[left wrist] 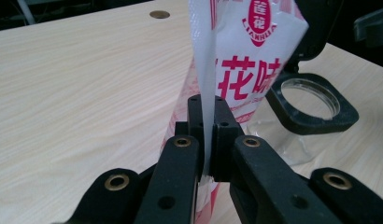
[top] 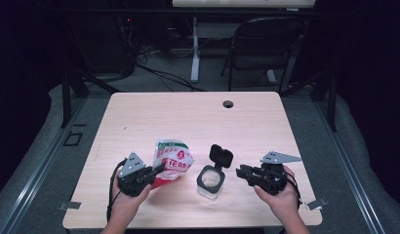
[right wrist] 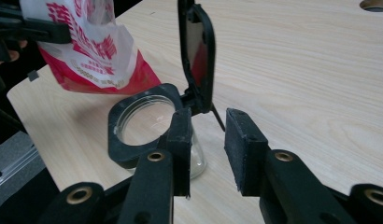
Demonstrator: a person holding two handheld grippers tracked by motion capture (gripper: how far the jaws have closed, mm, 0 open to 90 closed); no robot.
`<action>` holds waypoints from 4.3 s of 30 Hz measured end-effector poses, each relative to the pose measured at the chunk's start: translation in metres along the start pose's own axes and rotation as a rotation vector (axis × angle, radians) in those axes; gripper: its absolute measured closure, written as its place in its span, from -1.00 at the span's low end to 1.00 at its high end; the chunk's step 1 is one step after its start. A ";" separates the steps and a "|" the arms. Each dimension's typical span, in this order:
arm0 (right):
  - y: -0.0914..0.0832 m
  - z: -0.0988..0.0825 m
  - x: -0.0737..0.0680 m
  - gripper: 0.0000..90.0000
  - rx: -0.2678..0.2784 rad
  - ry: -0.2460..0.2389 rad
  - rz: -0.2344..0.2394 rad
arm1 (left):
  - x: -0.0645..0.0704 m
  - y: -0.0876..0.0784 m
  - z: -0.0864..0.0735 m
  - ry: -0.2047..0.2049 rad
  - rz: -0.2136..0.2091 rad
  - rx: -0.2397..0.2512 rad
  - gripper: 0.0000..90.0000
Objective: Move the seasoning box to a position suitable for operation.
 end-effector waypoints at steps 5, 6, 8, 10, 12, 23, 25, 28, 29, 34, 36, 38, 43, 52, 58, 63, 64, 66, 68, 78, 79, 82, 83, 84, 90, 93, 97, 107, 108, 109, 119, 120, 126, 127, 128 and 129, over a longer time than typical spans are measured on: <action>-0.001 0.001 -0.009 0.69 -0.019 -0.006 0.018 | 0.003 0.001 -0.011 -0.005 -0.013 -0.028 1.00; -0.002 0.002 -0.011 0.69 -0.020 -0.007 0.022 | 0.004 0.002 -0.015 -0.013 -0.017 -0.035 1.00; -0.002 0.004 -0.015 0.70 -0.022 -0.011 0.031 | 0.005 0.003 -0.017 -0.015 -0.021 -0.041 1.00; -0.002 0.005 -0.020 0.70 -0.031 -0.021 0.037 | 0.006 0.005 -0.022 -0.022 -0.030 -0.054 0.99; -0.001 0.005 -0.022 0.71 -0.031 -0.024 0.041 | 0.007 0.006 -0.026 -0.034 -0.040 -0.055 0.99; 0.012 0.012 -0.048 0.71 -0.058 -0.068 0.087 | 0.010 0.007 -0.031 -0.062 -0.054 -0.049 0.99; 0.016 0.013 -0.052 0.71 -0.067 -0.074 0.095 | 0.010 0.006 -0.032 -0.057 -0.051 -0.052 0.99; 0.019 0.014 -0.057 0.70 -0.076 -0.084 0.100 | 0.010 0.006 -0.032 -0.050 -0.050 -0.051 0.99; 0.020 0.014 -0.058 0.70 -0.083 -0.088 0.101 | 0.010 0.006 -0.032 -0.047 -0.051 -0.053 0.99; 0.028 0.016 -0.063 0.68 -0.114 -0.092 0.114 | 0.011 0.007 -0.032 -0.047 -0.051 -0.047 0.99; 0.031 0.016 -0.065 0.68 -0.126 -0.096 0.119 | 0.011 0.007 -0.032 -0.047 -0.052 -0.047 0.98; 0.036 0.016 -0.068 0.66 -0.137 -0.095 0.125 | 0.011 0.007 -0.032 -0.048 -0.052 -0.046 0.98; 0.046 0.015 -0.079 0.63 -0.164 -0.114 0.145 | 0.012 0.007 -0.032 -0.045 -0.052 -0.046 0.98; 0.059 0.014 -0.098 0.56 -0.193 -0.135 0.180 | 0.014 0.007 -0.032 -0.039 -0.058 -0.050 0.98; 0.065 0.014 -0.106 0.54 -0.200 -0.139 0.190 | 0.016 0.008 -0.033 -0.028 -0.063 -0.058 0.97; 0.073 0.011 -0.110 0.52 -0.220 -0.146 0.190 | 0.018 0.009 -0.034 -0.027 -0.076 -0.058 0.96; 0.074 0.010 -0.111 0.52 -0.221 -0.143 0.193 | 0.018 0.009 -0.034 -0.024 -0.077 -0.059 0.96; 0.077 0.009 -0.111 0.52 -0.227 -0.139 0.198 | 0.019 0.010 -0.033 -0.023 -0.079 -0.056 0.96; 0.080 0.008 -0.112 0.52 -0.234 -0.136 0.199 | 0.020 0.010 -0.033 -0.024 -0.081 -0.056 0.96; 0.093 -0.002 -0.113 0.62 -0.274 -0.135 0.197 | 0.023 0.011 -0.034 -0.018 -0.094 -0.063 0.96; 0.094 -0.003 -0.113 0.64 -0.278 -0.137 0.198 | 0.022 0.011 -0.034 -0.013 -0.095 -0.064 0.95; 0.096 -0.005 -0.113 0.72 -0.288 -0.133 0.197 | 0.024 0.011 -0.034 -0.018 -0.099 -0.062 0.95; 0.096 -0.006 -0.113 0.79 -0.294 -0.133 0.194 | 0.024 0.011 -0.034 -0.013 -0.102 -0.062 0.94; 0.097 -0.007 -0.114 0.88 -0.302 -0.134 0.196 | 0.025 0.011 -0.034 -0.008 -0.105 -0.064 0.93; 0.096 -0.008 -0.113 0.99 -0.317 -0.135 0.201 | 0.027 0.010 -0.035 -0.001 -0.126 -0.065 0.82; 0.096 -0.007 -0.114 1.00 -0.311 -0.130 0.208 | 0.028 0.010 -0.037 0.013 -0.131 -0.069 0.63; 0.095 -0.005 -0.114 1.00 -0.314 -0.135 0.207 | 0.030 0.010 -0.041 0.043 -0.120 -0.074 0.41; 0.096 -0.001 -0.115 1.00 -0.316 -0.152 0.202 | 0.026 0.016 -0.059 0.071 -0.098 -0.116 0.06; 0.096 -0.001 -0.116 1.00 -0.313 -0.149 0.201 | 0.025 0.017 -0.061 0.077 -0.101 -0.128 0.04; 0.096 0.000 -0.116 1.00 -0.318 -0.157 0.200 | 0.025 0.018 -0.062 0.085 -0.099 -0.127 0.02; 0.098 0.006 -0.119 1.00 -0.322 -0.177 0.190 | 0.017 0.026 -0.069 0.099 -0.069 -0.138 -0.12; 0.098 0.006 -0.120 1.00 -0.323 -0.178 0.190 | 0.016 0.026 -0.070 0.100 -0.070 -0.138 -0.12; 0.100 0.009 -0.121 1.00 -0.323 -0.184 0.193 | 0.010 0.029 -0.074 0.045 -0.084 -0.158 -0.22; 0.100 0.009 -0.121 1.00 -0.322 -0.185 0.191 | 0.010 0.030 -0.075 0.045 -0.085 -0.160 -0.25; 0.100 0.009 -0.120 1.00 -0.324 -0.189 0.190 | 0.010 0.031 -0.076 0.048 -0.084 -0.168 -0.27; 0.100 0.009 -0.121 1.00 -0.324 -0.188 0.191 | 0.010 0.032 -0.077 0.048 -0.078 -0.175 -0.31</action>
Point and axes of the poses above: each handheld gripper's, and its own axes: y roughly forward along the jaws, z roughly out of its top, x roughly to its right, the point moved 9 cm from there along y, roughly forward along the jaws, and after that the axes turned 14 degrees about y, right-handed, at the moved point
